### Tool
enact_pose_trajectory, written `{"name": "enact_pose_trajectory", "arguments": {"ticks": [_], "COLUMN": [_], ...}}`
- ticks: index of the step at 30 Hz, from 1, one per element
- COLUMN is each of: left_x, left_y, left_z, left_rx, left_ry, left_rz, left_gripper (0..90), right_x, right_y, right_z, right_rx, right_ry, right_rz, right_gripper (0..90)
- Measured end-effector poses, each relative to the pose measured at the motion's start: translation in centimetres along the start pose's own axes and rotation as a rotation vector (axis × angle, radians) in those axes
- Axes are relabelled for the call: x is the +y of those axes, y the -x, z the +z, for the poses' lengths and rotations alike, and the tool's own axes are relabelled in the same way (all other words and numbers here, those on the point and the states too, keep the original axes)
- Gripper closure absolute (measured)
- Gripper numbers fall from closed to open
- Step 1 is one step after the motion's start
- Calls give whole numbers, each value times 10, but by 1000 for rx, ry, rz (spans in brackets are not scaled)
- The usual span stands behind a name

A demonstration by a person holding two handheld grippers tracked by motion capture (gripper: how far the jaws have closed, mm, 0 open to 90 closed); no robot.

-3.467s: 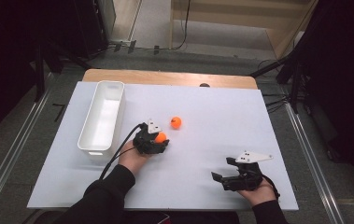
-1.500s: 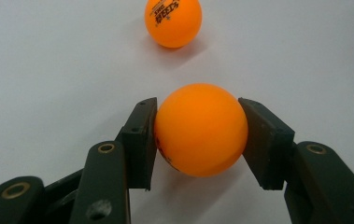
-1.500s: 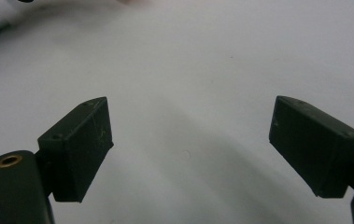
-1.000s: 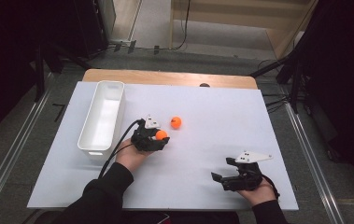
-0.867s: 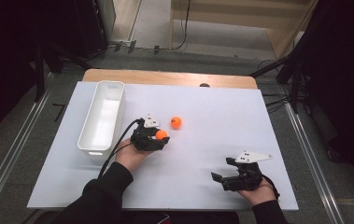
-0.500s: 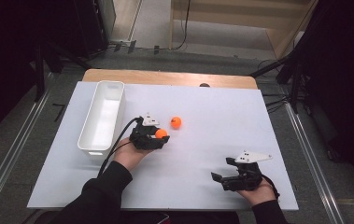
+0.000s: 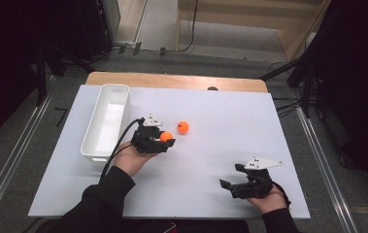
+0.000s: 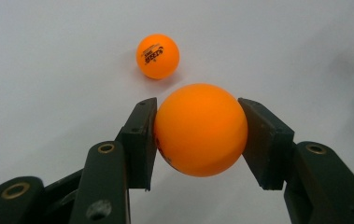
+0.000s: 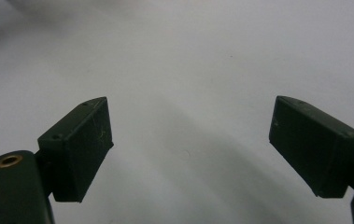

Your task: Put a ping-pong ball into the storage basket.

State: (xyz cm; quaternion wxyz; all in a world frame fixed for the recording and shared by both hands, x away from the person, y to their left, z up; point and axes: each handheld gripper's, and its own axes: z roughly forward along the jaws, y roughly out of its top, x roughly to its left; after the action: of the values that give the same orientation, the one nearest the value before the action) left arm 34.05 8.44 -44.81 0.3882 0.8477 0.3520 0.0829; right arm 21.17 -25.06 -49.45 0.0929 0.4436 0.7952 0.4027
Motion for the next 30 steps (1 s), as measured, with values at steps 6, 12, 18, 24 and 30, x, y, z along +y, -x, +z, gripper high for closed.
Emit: {"name": "enact_pose_trajectory", "arguments": {"ticks": [6, 12, 18, 24, 30], "left_x": [3, 7, 12, 18, 23], "left_y": [-1, 0, -1, -1, -1], "left_z": [-7, -15, -23, -35, -44], "left_rx": [-5, -8, -6, 0, -15], "left_ry": [1, 2, 6, 16, 19], "left_rz": [-3, 3, 0, -4, 1], "left_gripper": [504, 504, 504, 504, 504], "right_x": [0, 0, 0, 0, 0], "right_y": [0, 0, 0, 1, 1], "right_z": [0, 0, -1, -1, -1], "right_rx": [-1, -1, -3, -3, -5], "right_ry": [3, 1, 2, 5, 3], "right_rz": [5, 5, 11, 11, 10], "right_gripper": [119, 119, 119, 119, 119]}}
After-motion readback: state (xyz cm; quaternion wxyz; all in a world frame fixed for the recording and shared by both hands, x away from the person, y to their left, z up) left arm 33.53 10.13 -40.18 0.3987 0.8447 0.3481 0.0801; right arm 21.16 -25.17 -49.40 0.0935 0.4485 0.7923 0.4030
